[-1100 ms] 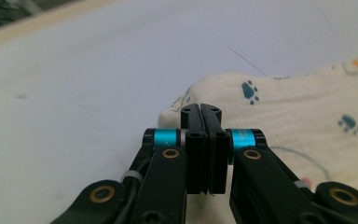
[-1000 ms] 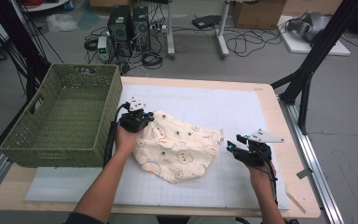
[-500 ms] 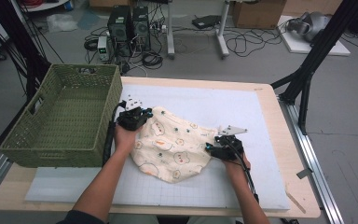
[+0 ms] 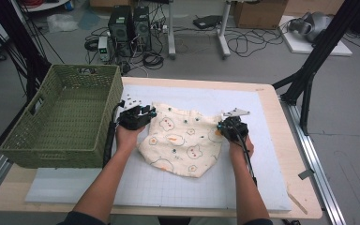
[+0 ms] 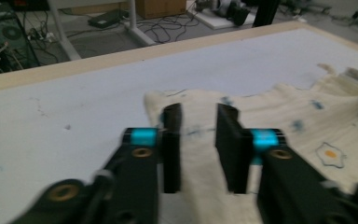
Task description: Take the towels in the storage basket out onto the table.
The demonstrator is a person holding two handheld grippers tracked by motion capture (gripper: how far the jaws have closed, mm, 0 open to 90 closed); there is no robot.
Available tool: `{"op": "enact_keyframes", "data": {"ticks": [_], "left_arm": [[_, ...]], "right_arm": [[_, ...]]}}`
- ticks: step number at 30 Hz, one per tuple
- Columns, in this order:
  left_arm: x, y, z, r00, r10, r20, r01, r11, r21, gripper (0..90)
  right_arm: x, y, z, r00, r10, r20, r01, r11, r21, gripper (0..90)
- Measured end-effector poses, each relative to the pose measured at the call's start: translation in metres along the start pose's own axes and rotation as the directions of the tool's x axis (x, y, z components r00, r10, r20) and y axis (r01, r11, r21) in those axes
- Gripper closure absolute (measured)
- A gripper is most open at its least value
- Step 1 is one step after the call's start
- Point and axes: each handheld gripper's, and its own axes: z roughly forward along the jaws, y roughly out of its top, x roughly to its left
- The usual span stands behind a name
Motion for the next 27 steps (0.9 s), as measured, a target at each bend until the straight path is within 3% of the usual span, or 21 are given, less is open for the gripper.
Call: {"op": "enact_keyframes", "data": {"ticks": [2,3,5,7,10,16,20,27], "left_arm": [[0.0,0.001,-0.003,1.0,0.008,0.002,-0.008,1.0,0.005,52.1],[0.0,0.002,-0.005,0.9999,0.01,0.006,-0.01,0.9999,0.008,50.8],[-0.001,0.003,-0.008,0.9998,-0.002,0.02,0.002,0.9999,0.012,47.0],[-0.003,0.004,-0.011,0.9992,0.018,0.035,-0.019,0.9995,0.025,45.0],[-0.005,0.005,-0.015,0.9988,0.027,0.04,-0.029,0.9987,0.042,43.6],[-0.004,-0.006,-0.018,0.9989,0.021,0.042,-0.024,0.9966,0.079,41.8],[-0.003,-0.017,-0.018,0.9989,0.029,0.036,-0.033,0.9925,0.118,43.0],[-0.009,-0.027,-0.007,0.9942,0.026,0.104,-0.049,0.9737,0.222,42.0]], "right_arm": [[-0.001,0.001,-0.005,0.9996,0.026,0.009,-0.025,0.999,-0.026,64.4],[-0.002,0.001,-0.008,0.9993,0.036,0.01,-0.036,0.999,-0.037,60.4],[-0.004,0.001,-0.014,0.9978,0.063,-0.02,-0.064,0.996,-0.06,49.6],[-0.004,0.0,-0.019,0.9943,0.089,-0.059,-0.093,0.993,-0.075,41.8],[-0.002,-0.002,-0.028,0.9905,0.089,-0.105,-0.099,0.99,-0.098,29.9],[-0.001,-0.009,-0.049,0.9927,0.038,-0.115,-0.054,0.988,-0.145,29.8],[-0.003,-0.016,-0.059,0.992,0.031,-0.123,-0.049,0.987,-0.153,30.6],[0.0,-0.034,-0.073,0.9914,0.018,-0.13,-0.039,0.987,-0.158,30.7]]}}
